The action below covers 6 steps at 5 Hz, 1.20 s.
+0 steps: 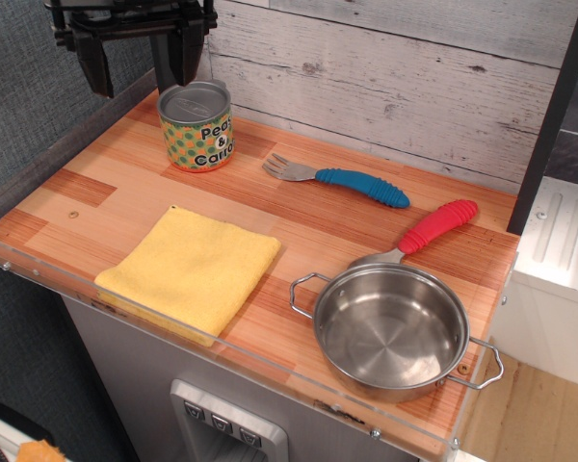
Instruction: Place silver pot on top of yellow cloth.
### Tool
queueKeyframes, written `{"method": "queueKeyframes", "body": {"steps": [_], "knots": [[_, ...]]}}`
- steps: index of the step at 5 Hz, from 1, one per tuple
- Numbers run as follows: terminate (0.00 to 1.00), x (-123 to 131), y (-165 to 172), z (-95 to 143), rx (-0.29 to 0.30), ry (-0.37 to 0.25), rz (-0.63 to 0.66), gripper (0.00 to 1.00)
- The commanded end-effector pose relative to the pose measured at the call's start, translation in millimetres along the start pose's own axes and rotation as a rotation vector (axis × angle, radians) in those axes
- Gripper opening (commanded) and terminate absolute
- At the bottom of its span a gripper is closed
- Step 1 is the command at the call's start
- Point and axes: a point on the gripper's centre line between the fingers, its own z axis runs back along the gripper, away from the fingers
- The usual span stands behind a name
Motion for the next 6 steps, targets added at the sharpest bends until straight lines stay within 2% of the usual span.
{"method": "queueKeyframes", "body": {"steps": [1,2,3,4,5,6], "knots": [[0.00,0,0,0,0.000,0.000,0.000,1.00],[0.00,-17,-10,4,-0.045,-0.011,-0.075,1.00],[0.00,-39,-23,15,-0.119,-0.021,-0.189,1.00],[0.00,-65,-37,19,-0.189,0.005,-0.327,1.00],[0.00,-93,-53,12,-0.190,0.040,-0.399,1.00],[0.00,-117,-66,11,-0.179,0.041,-0.484,1.00]]}}
